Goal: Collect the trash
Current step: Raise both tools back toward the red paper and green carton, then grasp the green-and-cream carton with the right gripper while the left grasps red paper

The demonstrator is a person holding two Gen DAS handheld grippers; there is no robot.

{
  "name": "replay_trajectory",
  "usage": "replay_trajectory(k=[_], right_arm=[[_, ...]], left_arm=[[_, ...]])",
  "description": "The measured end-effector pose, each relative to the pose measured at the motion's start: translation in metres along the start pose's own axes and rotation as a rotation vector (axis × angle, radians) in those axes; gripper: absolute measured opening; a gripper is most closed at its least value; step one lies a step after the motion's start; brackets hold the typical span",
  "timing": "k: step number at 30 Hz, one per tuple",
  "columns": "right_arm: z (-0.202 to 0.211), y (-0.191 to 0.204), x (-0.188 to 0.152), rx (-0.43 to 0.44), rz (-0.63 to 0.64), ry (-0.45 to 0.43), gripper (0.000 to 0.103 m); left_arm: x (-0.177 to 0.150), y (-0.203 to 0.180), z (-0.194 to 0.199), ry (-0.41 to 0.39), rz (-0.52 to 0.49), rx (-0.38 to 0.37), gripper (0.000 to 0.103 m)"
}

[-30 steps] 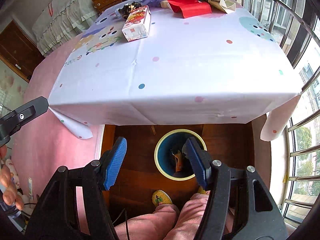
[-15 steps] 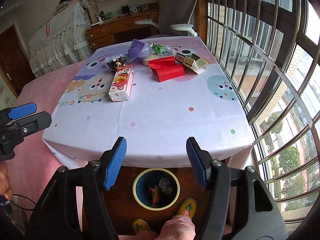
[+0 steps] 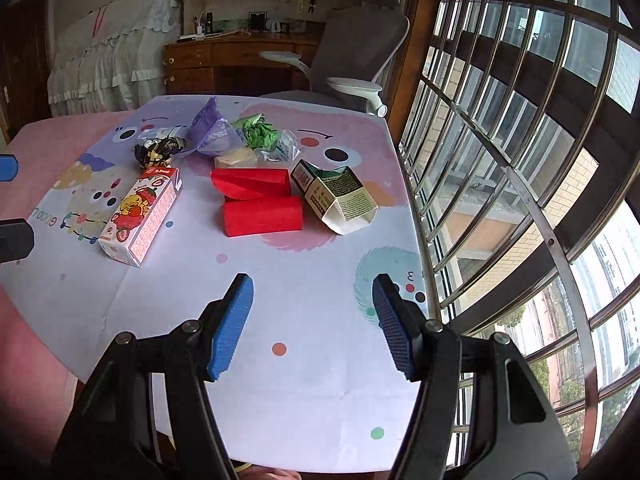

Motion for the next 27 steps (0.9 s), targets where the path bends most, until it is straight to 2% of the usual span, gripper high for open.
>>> replay_trajectory(k=[4, 10, 15, 20, 22, 23, 24, 27], right_arm=[[-0.056, -0.011, 0.017, -0.002, 0.108, -0.004, 0.059], [-0.127, -0.012, 0.024, 0.024, 0.264, 0.0, 0.059], [-0.174, -0.004, 0.028, 0.006, 0.395, -0.011, 0.059], [-0.203, 0.0, 0.037, 0.009, 0.463, -0.048, 0.058], [-0.213, -0.002, 0.041, 0.031, 0.463, -0.045, 0.042], [-0.218, -0.005, 0.043, 0.043, 0.451, -0.038, 0.028], [-0.221, -0.009, 0.045, 0.057, 0.432, -0.027, 0.023], [-0.223, -0.023, 0.05, 0.113, 0.374, -0.027, 0.022]], left_arm=[[0.029, -0.01, -0.051, 0.084, 0.009, 0.022, 0.089], [0.05, -0.016, -0.11, 0.158, 0.037, 0.074, 0.089], [0.058, -0.016, -0.14, 0.199, 0.056, 0.109, 0.089], [0.071, -0.024, -0.156, 0.2, 0.01, 0.152, 0.089], [0.078, -0.028, -0.164, 0.202, -0.02, 0.162, 0.089], [0.082, -0.03, -0.168, 0.203, -0.038, 0.165, 0.089], [0.086, -0.032, -0.173, 0.206, -0.057, 0.169, 0.089], [0.096, -0.04, -0.19, 0.221, -0.122, 0.175, 0.089]])
Point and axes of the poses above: each gripper's, at about its wrist camera, not at the fingertips, and z roughly against the way its jaws point, y to its left, x to its top, the point moved 4 cm from there along -z, roughly the way its jaws point, and after that the axes turned 4 degrees about z, right-handed, at the moved point
